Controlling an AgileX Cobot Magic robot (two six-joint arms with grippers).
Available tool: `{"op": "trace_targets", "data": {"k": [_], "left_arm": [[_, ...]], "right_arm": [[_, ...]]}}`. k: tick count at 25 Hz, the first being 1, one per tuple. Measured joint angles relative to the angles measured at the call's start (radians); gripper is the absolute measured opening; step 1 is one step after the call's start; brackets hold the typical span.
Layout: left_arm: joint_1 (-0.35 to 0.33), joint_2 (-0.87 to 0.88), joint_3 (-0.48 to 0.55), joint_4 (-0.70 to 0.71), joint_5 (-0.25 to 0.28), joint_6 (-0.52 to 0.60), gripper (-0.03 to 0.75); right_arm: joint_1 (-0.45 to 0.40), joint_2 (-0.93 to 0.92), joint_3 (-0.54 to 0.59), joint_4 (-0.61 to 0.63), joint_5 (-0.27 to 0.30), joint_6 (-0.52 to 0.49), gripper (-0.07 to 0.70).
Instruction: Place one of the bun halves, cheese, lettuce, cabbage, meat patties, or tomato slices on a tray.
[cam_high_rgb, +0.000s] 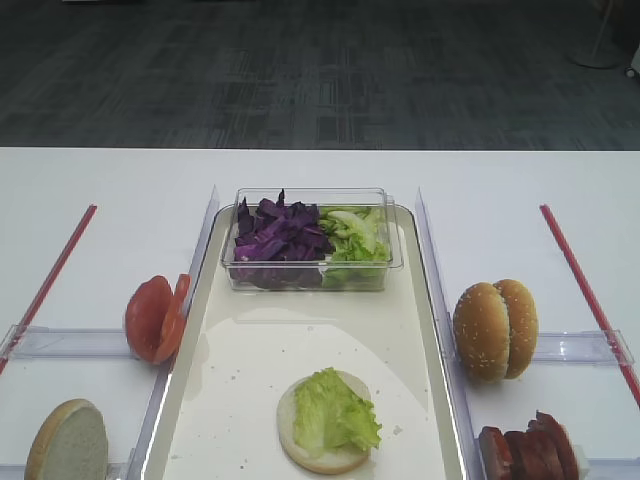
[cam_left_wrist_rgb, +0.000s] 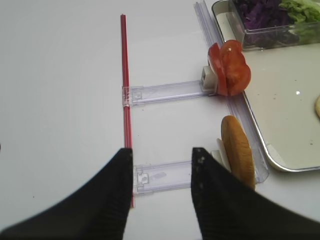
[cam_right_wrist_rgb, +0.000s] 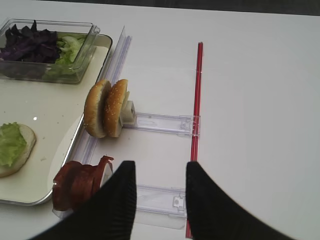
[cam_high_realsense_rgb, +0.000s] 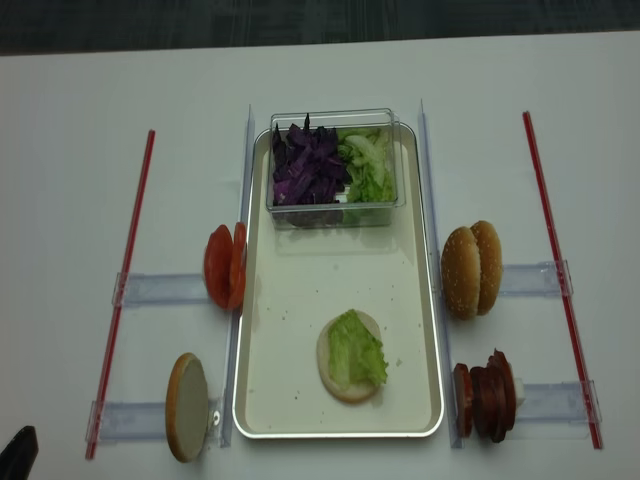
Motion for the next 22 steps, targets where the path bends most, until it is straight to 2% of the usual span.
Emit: {"op": "trace_targets", "data": {"k": [22], "left_arm": [[0.0,0.0,0.0,0.0,0.0,0.0,0.271]], "right_arm": [[0.0,0.0,0.0,0.0,0.0,0.002,0.285]]}}
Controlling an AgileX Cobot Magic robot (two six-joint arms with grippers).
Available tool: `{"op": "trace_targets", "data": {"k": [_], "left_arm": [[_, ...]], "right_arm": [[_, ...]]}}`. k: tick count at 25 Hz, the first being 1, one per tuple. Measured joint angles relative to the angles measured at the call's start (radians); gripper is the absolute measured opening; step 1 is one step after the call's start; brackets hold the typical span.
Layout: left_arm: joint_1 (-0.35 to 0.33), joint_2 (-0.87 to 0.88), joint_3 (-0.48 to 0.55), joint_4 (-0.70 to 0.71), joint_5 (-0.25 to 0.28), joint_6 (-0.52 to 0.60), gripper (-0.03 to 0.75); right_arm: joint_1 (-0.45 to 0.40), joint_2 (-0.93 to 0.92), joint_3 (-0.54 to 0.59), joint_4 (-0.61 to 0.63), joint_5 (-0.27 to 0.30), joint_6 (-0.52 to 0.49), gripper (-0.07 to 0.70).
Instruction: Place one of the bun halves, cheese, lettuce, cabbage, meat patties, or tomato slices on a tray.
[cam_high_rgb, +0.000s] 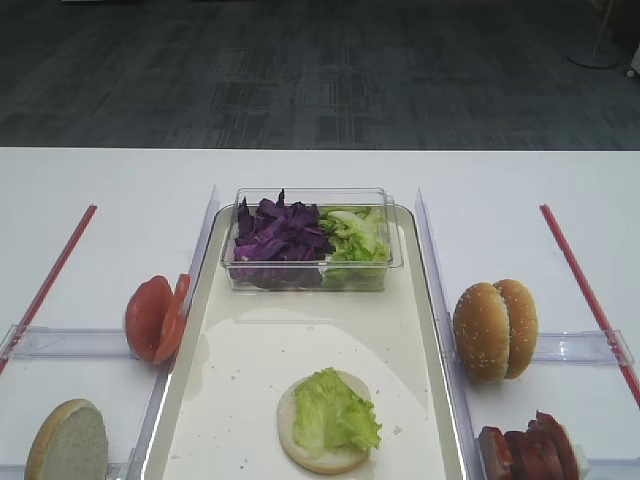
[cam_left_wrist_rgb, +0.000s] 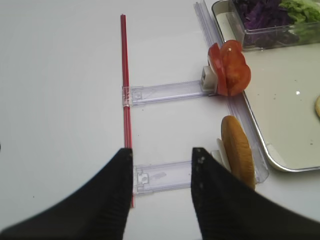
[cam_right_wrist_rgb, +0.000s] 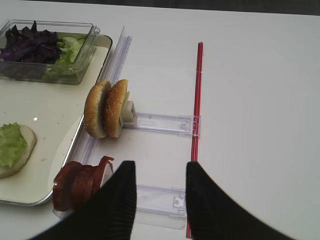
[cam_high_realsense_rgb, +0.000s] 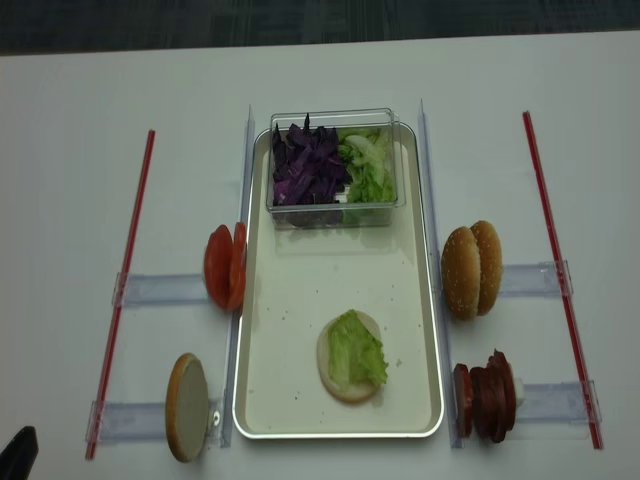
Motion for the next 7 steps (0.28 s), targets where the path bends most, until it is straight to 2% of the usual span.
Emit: {"op": "trace_targets", "data": {"k": [7], "left_arm": [[0.0,0.0,0.0,0.0,0.0,0.0,0.271]], "right_arm": [[0.0,0.0,0.0,0.0,0.0,0.0,0.284]]}}
